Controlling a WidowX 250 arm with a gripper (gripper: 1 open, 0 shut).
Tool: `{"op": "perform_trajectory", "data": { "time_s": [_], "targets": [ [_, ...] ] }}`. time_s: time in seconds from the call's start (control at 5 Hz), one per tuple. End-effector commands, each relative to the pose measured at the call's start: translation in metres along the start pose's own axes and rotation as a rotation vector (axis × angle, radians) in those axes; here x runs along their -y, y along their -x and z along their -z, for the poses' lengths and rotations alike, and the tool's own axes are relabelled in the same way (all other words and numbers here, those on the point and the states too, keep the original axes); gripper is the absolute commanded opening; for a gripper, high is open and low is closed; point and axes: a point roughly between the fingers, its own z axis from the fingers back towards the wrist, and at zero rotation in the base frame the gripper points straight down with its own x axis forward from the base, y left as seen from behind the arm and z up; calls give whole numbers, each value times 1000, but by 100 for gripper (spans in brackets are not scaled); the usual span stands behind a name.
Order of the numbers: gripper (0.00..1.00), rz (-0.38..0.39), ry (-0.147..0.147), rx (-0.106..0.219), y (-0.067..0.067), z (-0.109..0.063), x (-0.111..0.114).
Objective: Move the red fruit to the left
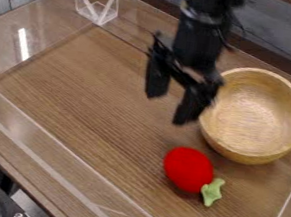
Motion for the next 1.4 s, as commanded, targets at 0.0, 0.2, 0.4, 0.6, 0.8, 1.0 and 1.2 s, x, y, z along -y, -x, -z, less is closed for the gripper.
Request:
{"op": "perform_trajectory", "data": {
  "time_s": [0.0,0.2,0.4,0.6,0.8,1.0,1.2],
  "targets": [
    [100,89,-30,67,-1,-6,29],
    [100,146,-45,86,0,3,56],
    [100,301,-69,101,-4,22,51],
    [100,372,-86,112,-9,39,43],
    [100,328,-92,133,-6,38,38],
    [100,295,-92,157,-3,34,35],
    [100,322,-93,176,-11,36,29]
  ]
}}
